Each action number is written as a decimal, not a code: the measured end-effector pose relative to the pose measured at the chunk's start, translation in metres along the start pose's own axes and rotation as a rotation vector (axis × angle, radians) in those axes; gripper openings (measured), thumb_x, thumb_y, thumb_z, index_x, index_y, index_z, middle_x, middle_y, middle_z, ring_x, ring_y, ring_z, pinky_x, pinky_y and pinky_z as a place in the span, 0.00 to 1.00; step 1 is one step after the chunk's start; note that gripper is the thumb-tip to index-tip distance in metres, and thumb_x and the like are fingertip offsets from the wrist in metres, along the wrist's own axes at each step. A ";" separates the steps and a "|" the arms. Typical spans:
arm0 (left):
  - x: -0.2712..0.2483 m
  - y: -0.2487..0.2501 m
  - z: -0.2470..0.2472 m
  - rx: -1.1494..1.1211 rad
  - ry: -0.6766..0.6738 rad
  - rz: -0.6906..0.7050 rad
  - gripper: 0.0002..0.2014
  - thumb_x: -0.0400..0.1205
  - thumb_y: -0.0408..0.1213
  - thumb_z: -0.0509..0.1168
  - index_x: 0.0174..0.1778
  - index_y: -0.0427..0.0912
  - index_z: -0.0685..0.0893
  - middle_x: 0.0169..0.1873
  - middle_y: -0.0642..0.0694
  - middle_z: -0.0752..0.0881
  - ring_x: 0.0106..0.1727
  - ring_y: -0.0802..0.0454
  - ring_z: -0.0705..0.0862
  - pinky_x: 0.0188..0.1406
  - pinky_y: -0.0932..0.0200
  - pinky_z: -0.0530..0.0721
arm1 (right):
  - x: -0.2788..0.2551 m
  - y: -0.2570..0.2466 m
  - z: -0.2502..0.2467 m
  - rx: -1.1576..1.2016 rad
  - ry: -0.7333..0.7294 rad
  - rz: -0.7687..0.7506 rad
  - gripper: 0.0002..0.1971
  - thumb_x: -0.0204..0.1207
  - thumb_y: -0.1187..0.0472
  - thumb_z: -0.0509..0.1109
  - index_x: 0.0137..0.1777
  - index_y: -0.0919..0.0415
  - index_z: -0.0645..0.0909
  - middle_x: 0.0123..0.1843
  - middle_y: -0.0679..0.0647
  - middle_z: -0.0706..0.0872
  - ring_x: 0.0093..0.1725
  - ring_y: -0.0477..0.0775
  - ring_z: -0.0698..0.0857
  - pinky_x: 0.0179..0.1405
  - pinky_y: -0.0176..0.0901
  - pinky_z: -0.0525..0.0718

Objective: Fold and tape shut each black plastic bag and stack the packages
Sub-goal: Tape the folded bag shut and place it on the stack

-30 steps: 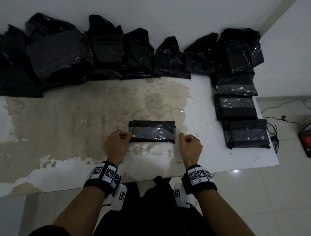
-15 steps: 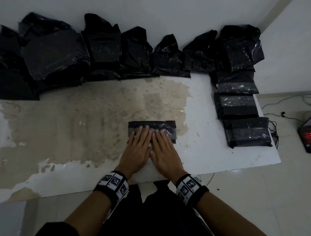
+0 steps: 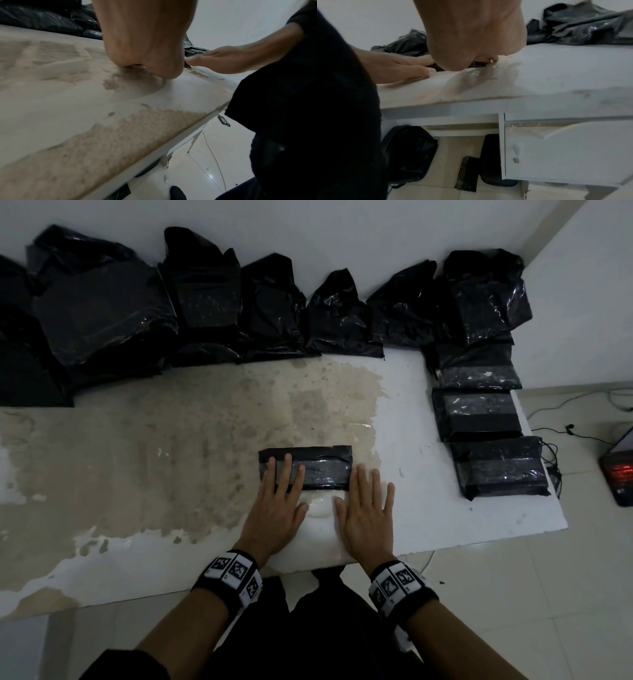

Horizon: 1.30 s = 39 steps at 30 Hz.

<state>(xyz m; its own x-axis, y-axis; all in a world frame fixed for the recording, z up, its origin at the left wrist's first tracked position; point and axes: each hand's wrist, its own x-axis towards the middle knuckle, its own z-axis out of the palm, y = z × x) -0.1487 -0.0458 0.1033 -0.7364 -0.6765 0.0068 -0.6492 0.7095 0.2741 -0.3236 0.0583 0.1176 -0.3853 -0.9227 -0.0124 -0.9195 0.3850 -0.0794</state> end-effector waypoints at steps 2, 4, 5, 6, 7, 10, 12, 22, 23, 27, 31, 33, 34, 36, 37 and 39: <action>0.000 0.000 -0.001 -0.003 0.005 0.007 0.35 0.89 0.53 0.49 0.88 0.36 0.53 0.87 0.29 0.50 0.87 0.25 0.48 0.84 0.31 0.58 | -0.002 -0.001 0.002 0.028 0.019 0.034 0.34 0.90 0.43 0.47 0.87 0.68 0.62 0.89 0.64 0.61 0.88 0.67 0.58 0.86 0.69 0.52; 0.000 0.001 -0.001 -0.011 0.009 0.007 0.35 0.89 0.52 0.50 0.88 0.36 0.53 0.87 0.29 0.51 0.87 0.25 0.48 0.84 0.32 0.58 | 0.002 -0.003 -0.003 0.115 0.080 0.076 0.33 0.90 0.44 0.48 0.84 0.68 0.67 0.86 0.66 0.67 0.86 0.68 0.62 0.86 0.67 0.55; 0.000 0.002 -0.002 -0.010 0.012 0.007 0.34 0.89 0.52 0.49 0.88 0.35 0.54 0.87 0.29 0.51 0.87 0.25 0.49 0.85 0.32 0.57 | 0.005 -0.004 -0.008 0.166 0.117 0.087 0.31 0.90 0.46 0.50 0.82 0.67 0.70 0.82 0.66 0.72 0.84 0.68 0.67 0.84 0.66 0.59; -0.001 0.002 -0.001 -0.005 0.015 0.006 0.34 0.90 0.51 0.49 0.88 0.34 0.55 0.87 0.28 0.51 0.87 0.25 0.49 0.85 0.32 0.57 | 0.009 -0.005 -0.013 0.211 0.154 0.089 0.28 0.89 0.47 0.52 0.80 0.66 0.73 0.78 0.65 0.77 0.79 0.68 0.72 0.80 0.65 0.65; -0.002 0.001 -0.001 0.000 0.018 0.004 0.33 0.90 0.50 0.48 0.87 0.32 0.56 0.86 0.27 0.51 0.86 0.25 0.49 0.85 0.32 0.56 | 0.013 -0.007 -0.017 0.251 0.182 0.093 0.26 0.88 0.49 0.54 0.78 0.64 0.76 0.72 0.63 0.80 0.72 0.66 0.77 0.74 0.62 0.71; -0.010 -0.004 0.003 0.012 0.032 0.022 0.32 0.91 0.45 0.49 0.85 0.25 0.55 0.85 0.23 0.51 0.86 0.24 0.49 0.85 0.31 0.56 | 0.023 -0.016 -0.027 0.367 0.178 0.174 0.25 0.85 0.48 0.56 0.75 0.61 0.78 0.59 0.59 0.83 0.56 0.62 0.80 0.55 0.55 0.75; -0.011 -0.008 0.004 -0.005 0.016 0.030 0.31 0.91 0.42 0.47 0.85 0.23 0.53 0.85 0.22 0.50 0.86 0.24 0.49 0.84 0.31 0.60 | 0.030 -0.021 -0.027 0.436 0.124 0.238 0.28 0.83 0.44 0.54 0.74 0.60 0.79 0.58 0.60 0.84 0.54 0.63 0.79 0.52 0.55 0.75; -0.011 -0.004 -0.010 -0.135 -0.019 -0.031 0.31 0.91 0.42 0.48 0.85 0.24 0.52 0.86 0.25 0.47 0.88 0.30 0.47 0.83 0.33 0.65 | 0.043 -0.020 -0.034 1.068 0.033 0.382 0.11 0.84 0.61 0.71 0.63 0.48 0.78 0.61 0.56 0.83 0.57 0.50 0.84 0.50 0.25 0.81; -0.012 -0.004 -0.012 -0.169 -0.011 -0.047 0.31 0.91 0.42 0.47 0.85 0.24 0.51 0.86 0.26 0.46 0.88 0.32 0.46 0.83 0.34 0.64 | 0.043 -0.022 -0.038 1.098 0.043 0.375 0.12 0.84 0.61 0.70 0.63 0.46 0.77 0.62 0.55 0.82 0.59 0.50 0.83 0.50 0.23 0.80; -0.008 0.001 -0.025 -0.276 0.059 -0.082 0.32 0.91 0.42 0.51 0.86 0.25 0.50 0.87 0.30 0.44 0.89 0.38 0.45 0.85 0.37 0.61 | 0.046 -0.027 -0.049 1.313 0.044 0.414 0.12 0.87 0.62 0.66 0.67 0.48 0.78 0.58 0.55 0.88 0.58 0.50 0.87 0.58 0.41 0.87; -0.001 0.000 -0.028 -0.377 0.025 -0.140 0.34 0.91 0.50 0.44 0.88 0.33 0.47 0.89 0.40 0.39 0.89 0.50 0.40 0.87 0.41 0.57 | 0.053 -0.030 -0.059 1.585 -0.055 0.563 0.15 0.88 0.67 0.61 0.69 0.53 0.81 0.49 0.64 0.92 0.50 0.57 0.90 0.52 0.53 0.89; 0.001 -0.001 -0.026 -0.372 0.006 -0.139 0.35 0.91 0.55 0.40 0.89 0.34 0.48 0.89 0.41 0.40 0.89 0.50 0.42 0.87 0.40 0.57 | 0.057 -0.031 -0.060 1.669 -0.076 0.623 0.14 0.87 0.69 0.61 0.68 0.58 0.81 0.46 0.58 0.94 0.48 0.55 0.91 0.50 0.52 0.89; 0.003 -0.001 -0.024 -0.365 0.003 -0.139 0.36 0.91 0.56 0.39 0.89 0.35 0.49 0.89 0.41 0.41 0.90 0.49 0.44 0.87 0.40 0.57 | 0.059 -0.031 -0.060 1.719 -0.081 0.673 0.13 0.87 0.70 0.62 0.67 0.60 0.81 0.46 0.57 0.93 0.46 0.55 0.91 0.49 0.51 0.89; 0.004 0.000 -0.023 -0.351 -0.004 -0.150 0.35 0.91 0.56 0.40 0.89 0.35 0.48 0.89 0.41 0.40 0.90 0.48 0.45 0.87 0.41 0.57 | 0.063 -0.031 -0.058 1.840 -0.089 0.809 0.10 0.86 0.71 0.64 0.63 0.62 0.80 0.47 0.61 0.91 0.44 0.57 0.90 0.49 0.53 0.90; 0.005 0.000 -0.021 -0.342 -0.008 -0.158 0.34 0.90 0.54 0.42 0.89 0.36 0.48 0.88 0.42 0.39 0.90 0.48 0.44 0.87 0.41 0.57 | 0.064 -0.030 -0.058 1.884 -0.098 0.865 0.09 0.86 0.72 0.64 0.61 0.62 0.79 0.47 0.63 0.90 0.44 0.58 0.89 0.50 0.55 0.91; 0.005 0.002 -0.019 -0.320 0.002 -0.166 0.33 0.91 0.50 0.44 0.88 0.34 0.48 0.88 0.41 0.39 0.89 0.47 0.45 0.86 0.43 0.59 | 0.064 -0.030 -0.058 1.921 -0.114 0.926 0.06 0.86 0.73 0.64 0.56 0.63 0.78 0.47 0.64 0.87 0.43 0.59 0.88 0.52 0.58 0.90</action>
<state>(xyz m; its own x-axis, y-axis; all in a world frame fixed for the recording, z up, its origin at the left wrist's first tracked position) -0.1500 -0.0511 0.1218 -0.6254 -0.7779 -0.0615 -0.6674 0.4924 0.5586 -0.3258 -0.0114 0.1770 -0.4912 -0.5520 -0.6738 0.7143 0.1874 -0.6743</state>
